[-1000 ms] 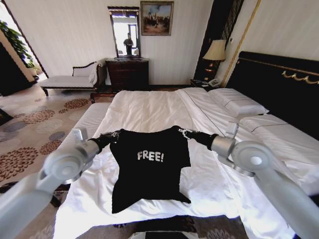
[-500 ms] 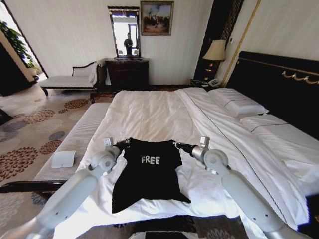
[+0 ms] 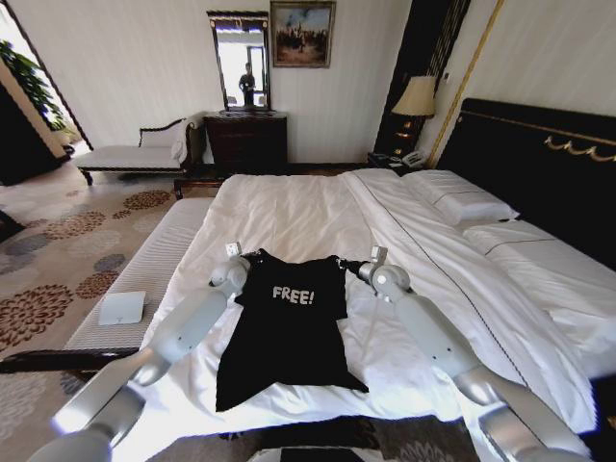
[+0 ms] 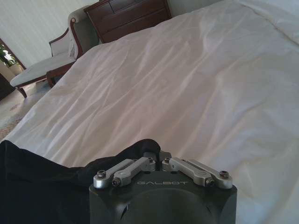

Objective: Fold the clothes on the bed.

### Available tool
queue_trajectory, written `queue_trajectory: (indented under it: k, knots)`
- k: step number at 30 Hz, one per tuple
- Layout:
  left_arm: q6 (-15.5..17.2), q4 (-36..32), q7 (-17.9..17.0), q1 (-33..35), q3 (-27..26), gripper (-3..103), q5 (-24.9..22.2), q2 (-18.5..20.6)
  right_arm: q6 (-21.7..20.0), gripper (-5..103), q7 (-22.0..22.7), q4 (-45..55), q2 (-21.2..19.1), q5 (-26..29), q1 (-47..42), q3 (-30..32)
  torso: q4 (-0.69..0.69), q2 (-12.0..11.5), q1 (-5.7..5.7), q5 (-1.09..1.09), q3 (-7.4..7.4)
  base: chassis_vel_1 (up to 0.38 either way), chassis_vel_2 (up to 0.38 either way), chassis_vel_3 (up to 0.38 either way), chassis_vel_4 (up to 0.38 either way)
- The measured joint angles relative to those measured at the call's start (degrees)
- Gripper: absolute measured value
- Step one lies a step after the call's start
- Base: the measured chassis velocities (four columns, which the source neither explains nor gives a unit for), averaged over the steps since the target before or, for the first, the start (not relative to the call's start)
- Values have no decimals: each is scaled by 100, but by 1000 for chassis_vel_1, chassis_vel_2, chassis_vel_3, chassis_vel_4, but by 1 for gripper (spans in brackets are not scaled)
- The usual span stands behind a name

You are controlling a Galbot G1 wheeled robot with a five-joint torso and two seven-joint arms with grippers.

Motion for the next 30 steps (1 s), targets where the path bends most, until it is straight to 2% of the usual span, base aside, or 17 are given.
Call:
queue_trajectory:
  k: [2, 4, 7, 8, 12, 13, 15, 16, 20, 26, 30]
  knots:
    - [-42, 700, 141, -289, 17, 2, 282, -432, 150, 1, -277, -609, 236, -351, 289, -104, -1, 0, 0, -1, 0, 0, 0, 0, 0]
    - [-48, 772, 159, -314, 14, 2, 317, -478, 159, 1, -305, -697, 270, -377, 340, -119, -2, 0, 0, -1, 0, 0, 0, 0, 0]
    - [-106, 1547, 318, -555, -237, 2, 627, -1082, 282, 1, -412, -1339, 550, -491, 758, -267, -4, 1, -1, 0, 0, 0, 0, 0, 0]
    - [-106, 1547, 318, -555, -237, 2, 627, -1082, 282, 1, -412, -1339, 550, -491, 758, -267, -4, 1, -1, 0, 0, 0, 0, 0, 0]
    - [-207, 2584, 542, -981, -445, 2, 1065, -1608, 443, 1, -505, -2051, 844, -623, 1228, -394, -2, 1, -2, -1, -1, 0, 0, 0, 0]
    - [-207, 2584, 542, -981, -445, 2, 1065, -1608, 443, 1, -505, -2051, 844, -623, 1228, -394, -2, 1, -2, -1, -1, 0, 0, 0, 0]
    - [-305, 3358, 723, -1352, -675, 2, 1379, -1859, 527, 1, -562, -2537, 982, -715, 1462, -428, -2, 1, -1, -1, -1, 0, 0, 0, 0]
    - [-305, 3358, 723, -1352, -675, 2, 1379, -1859, 527, 1, -562, -2537, 982, -715, 1462, -428, -2, 1, -1, -1, -1, 0, 0, 0, 0]
    - [-437, 4249, 1015, -1857, -953, 2, 1774, -2087, 637, 1, -669, -3150, 1151, -866, 1748, -461, -3, 1, -1, 0, -1, 0, 0, 0, 0]
    - [-620, 4520, 1086, -1954, -984, 2, 2039, -2159, 805, 1, -832, -3699, 1324, -1047, 1978, -488, -2, 1, -1, -1, -1, 0, 0, 0, 0]
    - [-727, 4779, 1089, -1994, -1297, 2, 2382, -2238, 993, 1, -959, -4097, 1480, -1225, 2124, -490, -1, 1, -2, -1, -1, 0, 0, 0, 0]
